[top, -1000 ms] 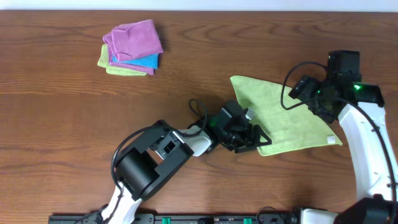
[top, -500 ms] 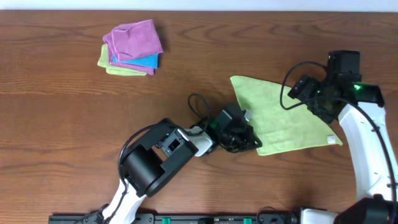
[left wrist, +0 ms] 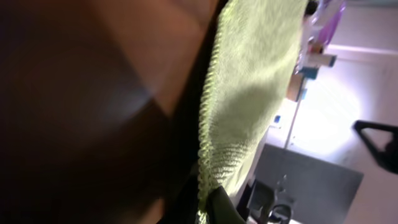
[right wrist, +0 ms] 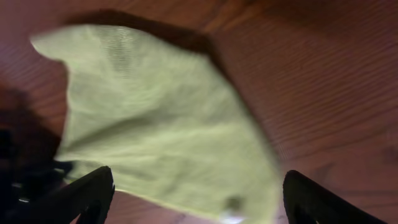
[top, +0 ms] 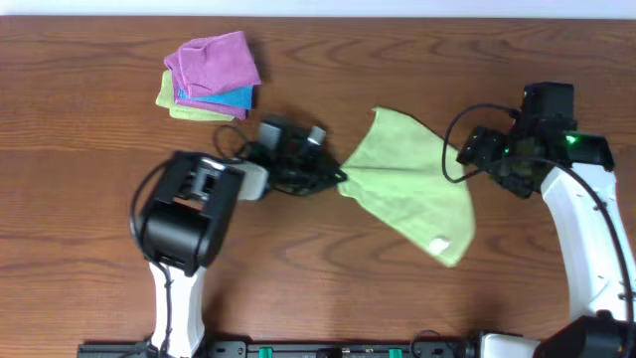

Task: Fold the cloth
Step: 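Pull the cloth left with the left gripper to flatten it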

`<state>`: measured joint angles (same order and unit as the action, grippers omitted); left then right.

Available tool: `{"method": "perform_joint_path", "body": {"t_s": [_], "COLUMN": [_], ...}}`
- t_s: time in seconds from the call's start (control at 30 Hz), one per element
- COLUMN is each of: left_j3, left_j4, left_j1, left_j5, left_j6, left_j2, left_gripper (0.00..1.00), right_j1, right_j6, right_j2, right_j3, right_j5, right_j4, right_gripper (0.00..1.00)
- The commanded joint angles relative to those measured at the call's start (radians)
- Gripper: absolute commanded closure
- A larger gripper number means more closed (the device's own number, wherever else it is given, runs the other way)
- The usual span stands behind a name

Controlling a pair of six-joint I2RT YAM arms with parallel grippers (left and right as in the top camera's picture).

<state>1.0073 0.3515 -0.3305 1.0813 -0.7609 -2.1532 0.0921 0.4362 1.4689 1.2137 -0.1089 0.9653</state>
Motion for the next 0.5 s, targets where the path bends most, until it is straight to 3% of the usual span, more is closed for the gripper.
{"method": "perform_joint_path", "body": {"t_s": [0.0, 0.23, 0.47], "left_j3": [-0.023, -0.023, -0.023], "left_j4": [-0.031, -0.309, -0.772], "left_j1": [0.074, 0.14, 0.166], "left_j5": [0.088, 0.077, -0.097], "left_j6": [0.074, 0.314, 0.644], "left_j2": [-0.034, 0.021, 0.09], "left_gripper": [0.94, 0.94, 0.94], "right_j1": [0.005, 0.005, 0.013], "right_j6": [-0.055, -0.079, -0.083], "right_j2": [-0.005, -0.005, -0.005], "right_j3": [-0.019, -0.136, -0.277], "right_j5": [-0.027, -0.126, -0.238], "right_j4": [0.005, 0.003, -0.002], "right_gripper": [0.14, 0.15, 0.16]}}
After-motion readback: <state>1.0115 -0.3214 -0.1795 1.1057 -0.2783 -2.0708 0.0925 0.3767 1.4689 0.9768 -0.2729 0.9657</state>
